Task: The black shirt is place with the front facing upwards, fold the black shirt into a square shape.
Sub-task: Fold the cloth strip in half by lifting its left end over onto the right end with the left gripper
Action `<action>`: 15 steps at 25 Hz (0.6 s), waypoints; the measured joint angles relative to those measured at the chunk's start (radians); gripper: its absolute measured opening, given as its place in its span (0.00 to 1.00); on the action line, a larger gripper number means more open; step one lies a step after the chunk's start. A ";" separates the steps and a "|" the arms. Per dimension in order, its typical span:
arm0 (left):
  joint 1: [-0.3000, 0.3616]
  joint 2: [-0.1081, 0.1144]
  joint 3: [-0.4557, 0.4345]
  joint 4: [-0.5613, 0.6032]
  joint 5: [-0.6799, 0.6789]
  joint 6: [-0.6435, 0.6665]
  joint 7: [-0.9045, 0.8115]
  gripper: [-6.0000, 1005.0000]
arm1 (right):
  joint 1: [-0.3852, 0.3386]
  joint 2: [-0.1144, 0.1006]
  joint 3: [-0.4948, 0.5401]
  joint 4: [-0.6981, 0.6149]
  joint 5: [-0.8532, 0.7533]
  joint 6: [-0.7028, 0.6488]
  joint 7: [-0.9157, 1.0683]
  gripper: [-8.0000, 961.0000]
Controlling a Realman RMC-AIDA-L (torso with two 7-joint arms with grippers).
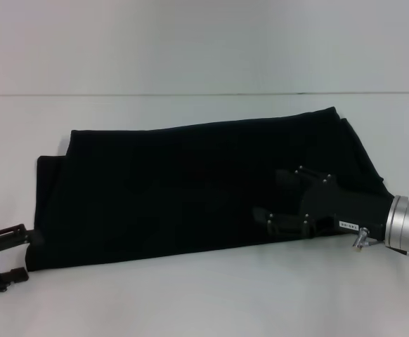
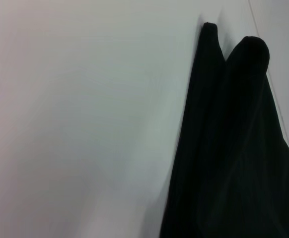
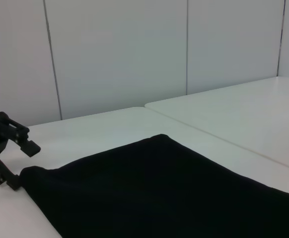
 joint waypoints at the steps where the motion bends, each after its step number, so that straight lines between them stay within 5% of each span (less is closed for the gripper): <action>1: -0.002 -0.002 0.000 0.000 0.000 -0.003 0.000 0.91 | 0.000 0.000 0.000 0.000 0.000 0.000 0.000 0.98; 15: -0.070 -0.018 0.074 -0.010 0.000 -0.057 0.003 0.89 | 0.000 0.000 -0.002 0.009 0.000 -0.005 0.000 0.98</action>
